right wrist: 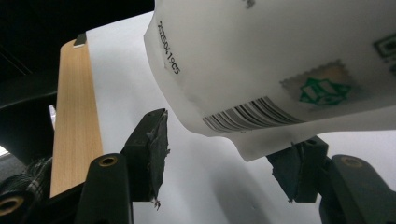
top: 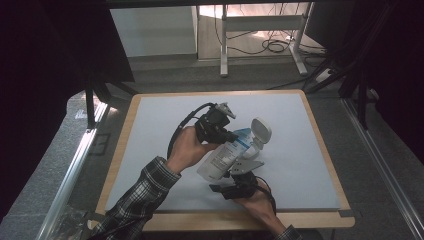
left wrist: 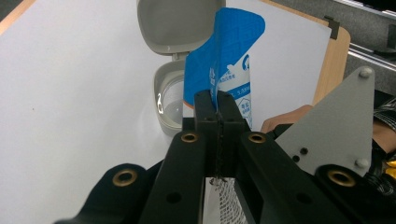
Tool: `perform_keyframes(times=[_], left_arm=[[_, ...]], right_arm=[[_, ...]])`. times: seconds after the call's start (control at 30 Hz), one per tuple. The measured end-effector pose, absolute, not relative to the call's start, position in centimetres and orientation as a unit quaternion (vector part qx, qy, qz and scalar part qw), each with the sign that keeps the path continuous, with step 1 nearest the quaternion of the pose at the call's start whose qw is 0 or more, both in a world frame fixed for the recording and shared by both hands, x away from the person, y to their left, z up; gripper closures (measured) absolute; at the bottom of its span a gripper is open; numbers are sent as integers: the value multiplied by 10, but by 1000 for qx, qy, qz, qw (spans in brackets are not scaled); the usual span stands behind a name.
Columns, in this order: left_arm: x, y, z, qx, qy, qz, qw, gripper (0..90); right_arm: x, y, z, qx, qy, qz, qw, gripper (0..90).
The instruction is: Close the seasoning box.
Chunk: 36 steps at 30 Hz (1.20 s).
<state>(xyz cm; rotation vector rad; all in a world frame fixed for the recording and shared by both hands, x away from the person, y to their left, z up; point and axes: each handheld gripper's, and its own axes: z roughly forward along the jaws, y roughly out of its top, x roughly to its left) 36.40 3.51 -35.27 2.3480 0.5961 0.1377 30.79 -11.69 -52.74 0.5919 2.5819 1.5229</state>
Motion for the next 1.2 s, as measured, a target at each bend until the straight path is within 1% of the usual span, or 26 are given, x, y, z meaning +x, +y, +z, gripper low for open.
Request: perform_keyframes(times=[0.1, 0.43, 1.0, 1.2], left_arm=[[365, 33, -353, 908, 231, 54, 346, 900], [368, 28, -356, 907, 232, 56, 345, 900], [375, 22, -358, 904, 238, 54, 350, 900], [379, 21, -358, 903, 240, 54, 353, 900]], right_arm=[[308, -116, -527, 194, 842, 502, 32, 413], [308, -115, -528, 183, 840, 511, 26, 413], [311, -115, -527, 177, 828, 532, -7, 414], [312, -116, -527, 177, 826, 535, -10, 414]])
